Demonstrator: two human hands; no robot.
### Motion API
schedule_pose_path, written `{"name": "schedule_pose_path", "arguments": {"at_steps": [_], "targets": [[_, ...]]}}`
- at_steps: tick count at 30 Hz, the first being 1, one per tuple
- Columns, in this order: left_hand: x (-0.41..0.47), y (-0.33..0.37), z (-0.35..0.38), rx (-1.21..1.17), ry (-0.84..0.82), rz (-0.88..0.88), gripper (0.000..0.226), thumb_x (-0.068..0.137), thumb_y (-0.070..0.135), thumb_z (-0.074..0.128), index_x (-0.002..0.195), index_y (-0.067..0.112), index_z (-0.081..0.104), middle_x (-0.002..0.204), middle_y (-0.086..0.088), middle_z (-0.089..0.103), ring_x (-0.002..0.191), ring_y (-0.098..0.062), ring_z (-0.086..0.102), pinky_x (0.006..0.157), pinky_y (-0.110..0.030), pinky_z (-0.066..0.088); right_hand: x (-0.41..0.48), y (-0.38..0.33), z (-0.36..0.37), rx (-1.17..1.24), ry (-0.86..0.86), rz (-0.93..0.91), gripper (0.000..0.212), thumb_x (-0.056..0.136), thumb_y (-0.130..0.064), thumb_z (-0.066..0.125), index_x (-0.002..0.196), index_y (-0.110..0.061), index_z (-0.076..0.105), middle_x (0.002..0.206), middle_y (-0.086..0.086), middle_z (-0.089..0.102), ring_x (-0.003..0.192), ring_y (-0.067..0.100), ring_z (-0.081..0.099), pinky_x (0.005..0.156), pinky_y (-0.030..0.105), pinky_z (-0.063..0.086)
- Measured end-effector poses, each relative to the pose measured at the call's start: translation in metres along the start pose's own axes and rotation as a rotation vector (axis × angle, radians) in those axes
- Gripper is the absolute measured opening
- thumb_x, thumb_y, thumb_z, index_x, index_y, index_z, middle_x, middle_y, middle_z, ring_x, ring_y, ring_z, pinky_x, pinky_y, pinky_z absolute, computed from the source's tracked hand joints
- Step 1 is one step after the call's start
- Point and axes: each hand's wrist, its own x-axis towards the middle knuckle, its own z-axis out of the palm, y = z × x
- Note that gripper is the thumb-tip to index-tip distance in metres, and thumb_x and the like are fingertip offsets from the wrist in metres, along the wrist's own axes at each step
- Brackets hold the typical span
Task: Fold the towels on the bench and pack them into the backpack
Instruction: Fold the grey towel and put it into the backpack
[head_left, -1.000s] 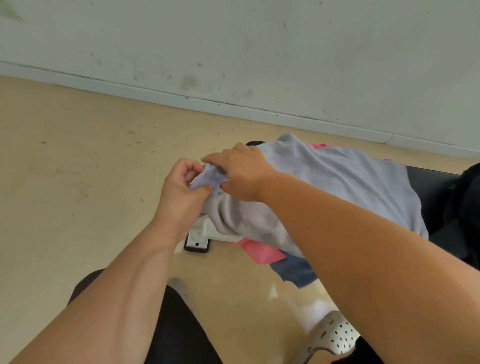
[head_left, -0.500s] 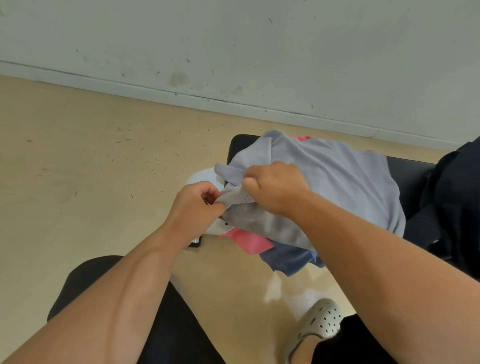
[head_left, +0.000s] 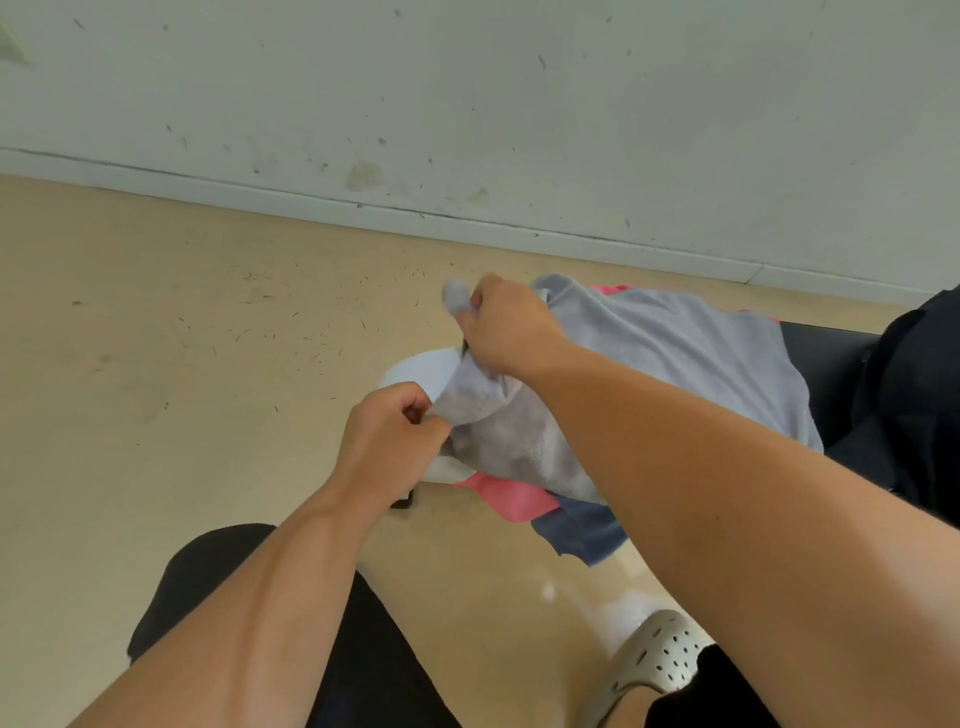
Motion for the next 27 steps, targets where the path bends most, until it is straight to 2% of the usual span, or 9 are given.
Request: {"name": "schedule_pose_path", "arguments": {"at_steps": [3, 7, 9, 12, 16, 20, 23, 25, 27], "targets": [[0.004, 0.008, -0.015, -0.128, 0.107, -0.079, 0.023, 0.074, 0.008, 0.057, 0.061, 0.011, 0.039, 0.060, -0.001, 0.032, 0.059, -0.017, 0.028, 0.057, -0.032, 0.022, 0.023, -0.023, -0.012, 0.282, 0.023, 0.039, 0.022, 0.101, -0.021, 0.047, 0.116, -0.005, 0.050, 0.094, 0.007, 0.058, 0.087, 0.026, 0.057, 0.072, 0.037, 0.044], [0.006, 0.006, -0.040, -0.159, 0.185, -0.134, 0.019, 0.079, 0.009, 0.059, 0.067, 0.005, 0.045, 0.065, -0.004, 0.037, 0.063, -0.018, 0.031, 0.057, -0.030, 0.022, 0.040, -0.045, -0.012, 0.593, 0.063, 0.048, 0.023, 0.095, -0.010, 0.053, 0.117, -0.012, 0.048, 0.087, 0.005, 0.057, 0.083, 0.027, 0.063, 0.075, 0.042, 0.056], [0.007, 0.003, -0.049, -0.185, 0.223, -0.159, 0.016, 0.078, 0.009, 0.060, 0.071, 0.001, 0.048, 0.068, -0.005, 0.041, 0.064, -0.018, 0.036, 0.058, -0.031, 0.025, 0.041, -0.050, -0.006, 0.705, 0.043, 0.058, 0.031, 0.090, -0.005, 0.057, 0.116, -0.021, 0.052, 0.098, 0.010, 0.061, 0.085, 0.029, 0.067, 0.074, 0.046, 0.061], [0.004, 0.008, -0.054, -0.236, 0.280, -0.183, 0.015, 0.079, 0.007, 0.059, 0.067, 0.010, 0.051, 0.064, -0.001, 0.043, 0.056, -0.014, 0.037, 0.052, -0.025, 0.027, 0.039, -0.050, 0.000, 0.808, -0.056, 0.048, 0.041, 0.090, 0.005, 0.051, 0.117, -0.023, 0.063, 0.115, 0.011, 0.059, 0.082, 0.025, 0.066, 0.073, 0.041, 0.063], [-0.003, 0.024, -0.045, -0.277, 0.346, -0.138, 0.011, 0.080, 0.003, 0.058, 0.074, 0.010, 0.062, 0.066, -0.001, 0.052, 0.058, -0.015, 0.046, 0.052, -0.025, 0.036, 0.038, -0.037, -0.003, 0.800, -0.032, 0.024, 0.056, 0.089, 0.008, 0.046, 0.137, -0.017, 0.057, 0.136, 0.008, 0.055, 0.106, 0.028, 0.064, 0.085, 0.038, 0.060], [-0.014, 0.055, -0.020, -0.286, 0.233, -0.069, 0.005, 0.074, 0.009, 0.061, 0.076, 0.011, 0.065, 0.069, -0.006, 0.056, 0.062, -0.018, 0.049, 0.057, -0.031, 0.039, 0.033, -0.014, -0.032, 0.805, 0.017, 0.024, 0.058, 0.087, 0.006, 0.044, 0.139, -0.016, 0.056, 0.133, 0.004, 0.057, 0.095, 0.021, 0.060, 0.072, 0.024, 0.052], [-0.024, 0.086, 0.006, -0.294, 0.151, 0.005, 0.012, 0.067, 0.018, 0.059, 0.076, 0.013, 0.065, 0.070, -0.013, 0.059, 0.062, -0.017, 0.050, 0.056, -0.031, 0.041, 0.028, 0.014, -0.060, 0.791, 0.084, -0.007, 0.060, 0.084, 0.007, 0.044, 0.139, -0.014, 0.056, 0.135, 0.000, 0.056, 0.101, 0.018, 0.055, 0.088, 0.025, 0.049], [-0.029, 0.105, 0.027, -0.283, 0.081, 0.038, 0.010, 0.068, 0.017, 0.060, 0.076, 0.014, 0.064, 0.076, -0.022, 0.062, 0.061, -0.019, 0.052, 0.054, -0.036, 0.044, 0.022, 0.037, -0.076, 0.790, 0.116, -0.010, 0.060, 0.083, 0.008, 0.045, 0.138, -0.013, 0.057, 0.128, -0.003, 0.056, 0.108, 0.017, 0.057, 0.089, 0.024, 0.048], [-0.034, 0.118, 0.052, -0.255, 0.002, 0.065, 0.005, 0.073, 0.012, 0.062, 0.077, 0.015, 0.064, 0.073, -0.020, 0.060, 0.060, -0.020, 0.053, 0.054, -0.040, 0.047, 0.014, 0.062, -0.089, 0.784, 0.127, -0.005, 0.060, 0.082, 0.007, 0.046, 0.137, -0.014, 0.058, 0.128, -0.004, 0.056, 0.118, 0.018, 0.058, 0.095, 0.028, 0.051]]}}
